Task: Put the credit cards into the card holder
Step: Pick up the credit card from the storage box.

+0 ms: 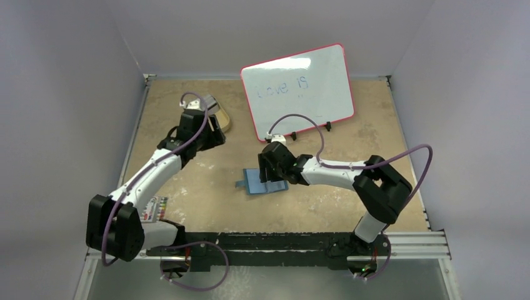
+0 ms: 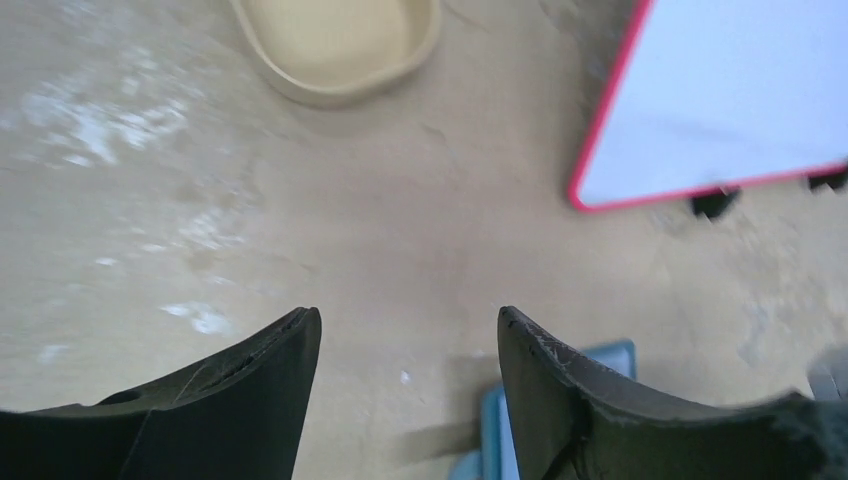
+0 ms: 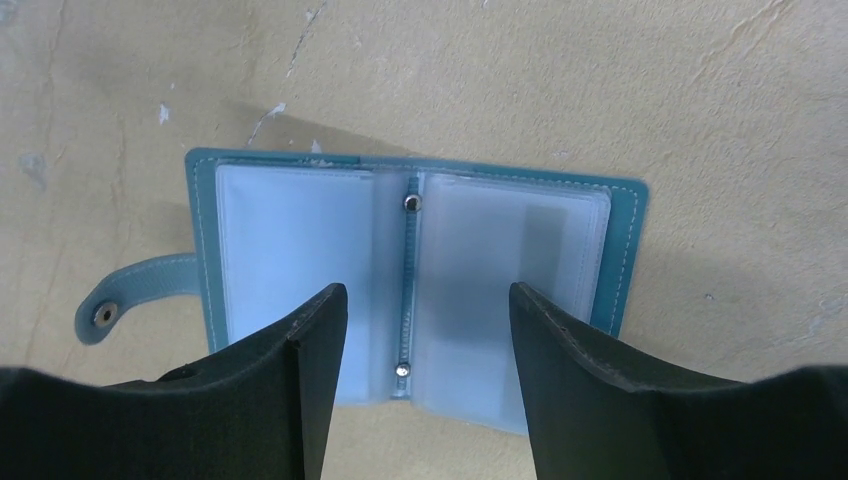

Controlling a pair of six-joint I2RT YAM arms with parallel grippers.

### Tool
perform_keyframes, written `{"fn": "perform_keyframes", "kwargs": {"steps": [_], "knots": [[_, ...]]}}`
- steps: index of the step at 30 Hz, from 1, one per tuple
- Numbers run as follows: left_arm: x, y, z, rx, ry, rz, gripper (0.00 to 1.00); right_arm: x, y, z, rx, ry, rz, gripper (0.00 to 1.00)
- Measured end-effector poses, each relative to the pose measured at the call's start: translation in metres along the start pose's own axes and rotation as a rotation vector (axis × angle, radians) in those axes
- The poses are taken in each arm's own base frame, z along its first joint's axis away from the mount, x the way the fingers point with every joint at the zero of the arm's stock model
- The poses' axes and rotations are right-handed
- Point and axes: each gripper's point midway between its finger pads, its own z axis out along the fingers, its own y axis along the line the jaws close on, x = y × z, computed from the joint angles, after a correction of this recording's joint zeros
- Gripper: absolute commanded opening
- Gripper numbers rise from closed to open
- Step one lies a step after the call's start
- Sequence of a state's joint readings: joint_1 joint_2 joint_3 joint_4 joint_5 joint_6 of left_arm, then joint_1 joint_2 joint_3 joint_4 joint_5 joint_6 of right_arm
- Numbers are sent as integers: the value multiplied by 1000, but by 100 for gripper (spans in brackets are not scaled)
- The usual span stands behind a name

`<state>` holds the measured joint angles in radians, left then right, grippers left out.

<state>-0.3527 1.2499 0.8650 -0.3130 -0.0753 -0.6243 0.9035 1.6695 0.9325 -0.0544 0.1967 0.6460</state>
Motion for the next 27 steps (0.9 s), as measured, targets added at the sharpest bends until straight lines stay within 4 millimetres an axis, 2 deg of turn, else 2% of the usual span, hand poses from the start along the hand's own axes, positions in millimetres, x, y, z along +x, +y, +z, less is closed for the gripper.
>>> {"fn": "perform_keyframes", "kwargs": {"steps": [2,5,11,17,22,27], "knots": [[-19,18,4,-67,-23,2,66,-2,1,2,14,-11,-6,64],[-37,35,15,-128,-27,14,66,-3,1,4,30,-20,-16,64],[-67,46,46,-181,7,110,62,-2,3,0,40,-15,-28,64],[-102,52,73,-235,18,315,68,-14,13,-33,-50,-57,-12,64],[-110,55,92,-208,95,578,69,-31,26,-53,-119,-116,-8,65],[-98,76,112,-226,190,788,70,-35,26,-59,-126,-129,-16,65]]}}
